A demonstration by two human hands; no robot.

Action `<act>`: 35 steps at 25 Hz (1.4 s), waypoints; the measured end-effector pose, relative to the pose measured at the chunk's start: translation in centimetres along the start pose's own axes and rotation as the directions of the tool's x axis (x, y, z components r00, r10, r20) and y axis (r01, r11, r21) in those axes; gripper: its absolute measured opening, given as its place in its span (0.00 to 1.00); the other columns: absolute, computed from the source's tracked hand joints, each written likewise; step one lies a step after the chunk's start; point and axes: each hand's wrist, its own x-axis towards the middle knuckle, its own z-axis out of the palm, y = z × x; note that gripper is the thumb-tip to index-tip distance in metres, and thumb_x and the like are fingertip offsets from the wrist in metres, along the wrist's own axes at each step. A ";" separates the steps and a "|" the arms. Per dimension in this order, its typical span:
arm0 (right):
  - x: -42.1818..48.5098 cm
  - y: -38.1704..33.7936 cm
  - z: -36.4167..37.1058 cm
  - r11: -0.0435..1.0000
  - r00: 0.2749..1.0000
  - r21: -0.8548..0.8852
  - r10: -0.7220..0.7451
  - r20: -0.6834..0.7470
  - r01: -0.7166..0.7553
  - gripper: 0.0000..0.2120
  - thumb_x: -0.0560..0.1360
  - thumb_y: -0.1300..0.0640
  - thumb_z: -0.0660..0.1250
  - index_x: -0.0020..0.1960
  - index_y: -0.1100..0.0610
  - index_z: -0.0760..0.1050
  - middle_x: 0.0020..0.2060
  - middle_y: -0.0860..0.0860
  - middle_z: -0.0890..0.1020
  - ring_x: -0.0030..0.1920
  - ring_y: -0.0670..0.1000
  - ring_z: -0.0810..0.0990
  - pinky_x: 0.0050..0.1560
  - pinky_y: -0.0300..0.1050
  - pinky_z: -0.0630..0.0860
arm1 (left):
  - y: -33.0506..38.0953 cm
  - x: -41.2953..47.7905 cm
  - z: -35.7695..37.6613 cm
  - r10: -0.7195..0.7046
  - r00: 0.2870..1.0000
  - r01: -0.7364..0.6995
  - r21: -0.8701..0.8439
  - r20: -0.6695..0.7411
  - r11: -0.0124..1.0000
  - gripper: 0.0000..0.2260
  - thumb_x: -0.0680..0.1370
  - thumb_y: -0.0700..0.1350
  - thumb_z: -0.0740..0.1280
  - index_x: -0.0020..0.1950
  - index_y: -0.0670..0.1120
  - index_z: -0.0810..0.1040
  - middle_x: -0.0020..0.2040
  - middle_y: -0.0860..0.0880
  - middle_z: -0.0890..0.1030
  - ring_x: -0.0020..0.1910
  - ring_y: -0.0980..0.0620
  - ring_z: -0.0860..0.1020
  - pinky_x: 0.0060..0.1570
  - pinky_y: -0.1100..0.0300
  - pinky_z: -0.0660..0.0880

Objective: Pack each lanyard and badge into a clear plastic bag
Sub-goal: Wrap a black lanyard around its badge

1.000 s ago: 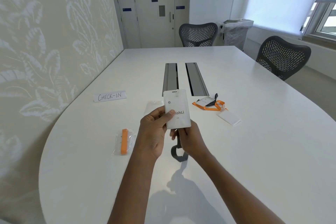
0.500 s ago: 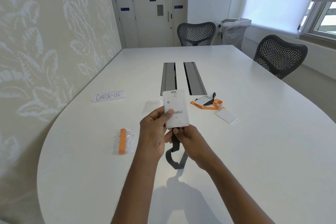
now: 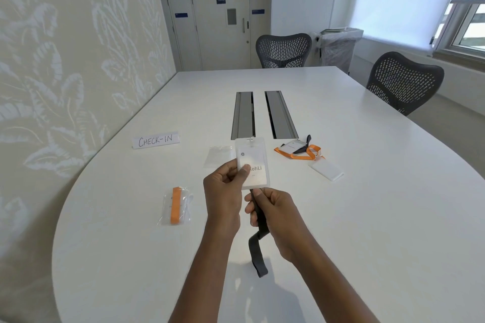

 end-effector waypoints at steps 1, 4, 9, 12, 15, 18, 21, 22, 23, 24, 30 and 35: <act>0.1 0.0 -0.1 0.999 0.999 -0.008 0.037 -0.020 -0.038 0.18 0.88 0.55 0.57 0.51 0.62 0.82 0.32 0.51 0.81 0.29 0.48 0.74 0.34 0.40 0.75 | -0.2 -0.2 0.0 0.041 0.999 -0.041 0.033 0.009 0.999 0.11 0.78 0.39 0.76 0.49 0.56 0.88 0.46 0.56 0.90 0.48 0.58 0.88 0.46 0.65 0.83; 0.2 -0.2 -0.4 0.979 0.995 -0.189 0.059 -0.081 -0.073 0.14 0.86 0.54 0.61 0.44 0.59 0.77 0.28 0.46 0.73 0.28 0.46 0.68 0.31 0.41 0.67 | -0.7 -0.7 -0.1 0.122 0.992 -0.123 0.150 0.015 0.981 0.08 0.78 0.42 0.77 0.52 0.56 0.88 0.45 0.57 0.90 0.47 0.57 0.88 0.48 0.62 0.84; 0.1 -1.1 -1.1 0.539 0.970 -0.837 -0.239 -0.045 0.094 0.11 0.79 0.59 0.65 0.54 0.50 0.63 0.38 0.46 0.77 0.35 0.52 0.75 0.30 0.45 0.66 | -0.8 -1.5 0.1 0.281 0.960 -0.262 0.390 0.010 0.883 0.06 0.78 0.42 0.76 0.54 0.51 0.89 0.41 0.63 0.87 0.43 0.63 0.86 0.46 0.67 0.82; 0.3 -2.1 -1.4 0.321 0.931 -0.927 -0.358 0.069 0.192 0.02 0.85 0.55 0.61 0.56 0.51 0.67 0.44 0.49 0.79 0.39 0.56 0.79 0.35 0.50 0.71 | -1.1 -1.7 -0.2 0.345 0.938 -0.325 0.462 0.044 0.825 0.06 0.79 0.41 0.75 0.54 0.49 0.88 0.44 0.58 0.88 0.43 0.58 0.86 0.45 0.68 0.79; 0.6 -3.6 -2.4 0.146 0.901 -0.964 -0.410 0.144 0.220 0.09 0.87 0.50 0.59 0.58 0.49 0.78 0.50 0.48 0.78 0.44 0.57 0.81 0.40 0.49 0.74 | -1.4 -1.6 -0.7 0.343 0.937 -0.327 0.493 0.062 0.806 0.07 0.80 0.40 0.74 0.57 0.47 0.88 0.46 0.53 0.87 0.44 0.55 0.85 0.46 0.64 0.79; 1.3 -5.2 -3.5 0.094 0.873 -0.974 -0.466 0.140 0.207 0.08 0.87 0.49 0.60 0.57 0.48 0.77 0.49 0.47 0.83 0.47 0.56 0.82 0.40 0.49 0.71 | -1.8 -1.5 -1.2 0.343 0.935 -0.336 0.523 0.087 0.783 0.10 0.80 0.38 0.73 0.61 0.45 0.87 0.45 0.50 0.83 0.44 0.57 0.82 0.45 0.68 0.75; 2.0 -6.4 -4.4 0.079 0.840 -0.975 -0.524 0.137 0.208 0.08 0.86 0.50 0.63 0.55 0.46 0.80 0.49 0.46 0.83 0.47 0.55 0.83 0.38 0.47 0.69 | -2.3 -1.4 -2.0 0.315 0.941 -0.333 0.532 0.128 0.779 0.12 0.81 0.38 0.72 0.65 0.44 0.85 0.43 0.51 0.80 0.42 0.60 0.79 0.46 0.73 0.72; 2.3 -6.7 -4.8 0.085 0.831 -0.973 -0.539 0.134 0.213 0.08 0.85 0.51 0.63 0.55 0.46 0.82 0.50 0.46 0.84 0.48 0.56 0.83 0.38 0.47 0.70 | -2.4 -1.4 -2.2 0.298 0.942 -0.332 0.525 0.153 0.783 0.13 0.82 0.38 0.72 0.66 0.45 0.85 0.43 0.51 0.79 0.43 0.59 0.79 0.46 0.74 0.72; 2.5 -7.0 -5.1 0.105 0.824 -0.970 -0.552 0.126 0.218 0.08 0.85 0.51 0.64 0.55 0.47 0.82 0.50 0.45 0.85 0.48 0.56 0.83 0.39 0.47 0.73 | -2.5 -1.5 -2.4 0.286 0.941 -0.338 0.514 0.181 0.788 0.13 0.82 0.38 0.71 0.66 0.46 0.85 0.43 0.51 0.80 0.44 0.59 0.79 0.46 0.73 0.73; 2.8 -7.2 -5.4 0.136 0.816 -0.965 -0.568 0.110 0.224 0.08 0.85 0.53 0.64 0.54 0.48 0.82 0.49 0.45 0.85 0.48 0.56 0.83 0.40 0.48 0.75 | -2.6 -1.6 -2.5 0.281 0.937 -0.349 0.502 0.210 0.791 0.13 0.82 0.39 0.71 0.66 0.47 0.85 0.43 0.50 0.80 0.45 0.57 0.79 0.46 0.72 0.74; 4.5 -7.4 -6.7 0.332 0.857 -0.903 -0.509 0.073 0.274 0.03 0.82 0.53 0.69 0.50 0.48 0.79 0.43 0.43 0.85 0.45 0.48 0.81 0.38 0.44 0.73 | -2.5 -1.7 -3.2 0.085 0.918 -0.240 0.371 0.388 0.897 0.12 0.79 0.47 0.76 0.60 0.59 0.85 0.47 0.55 0.87 0.48 0.49 0.85 0.53 0.53 0.84; 5.0 -9.6 -9.4 0.498 0.896 -0.766 -0.382 0.227 0.406 0.07 0.75 0.52 0.78 0.42 0.49 0.81 0.36 0.43 0.83 0.37 0.40 0.76 0.39 0.39 0.70 | -2.8 -1.3 -4.6 -0.025 0.926 -0.111 0.332 0.377 0.937 0.11 0.77 0.48 0.75 0.60 0.54 0.87 0.49 0.50 0.89 0.50 0.43 0.86 0.58 0.42 0.83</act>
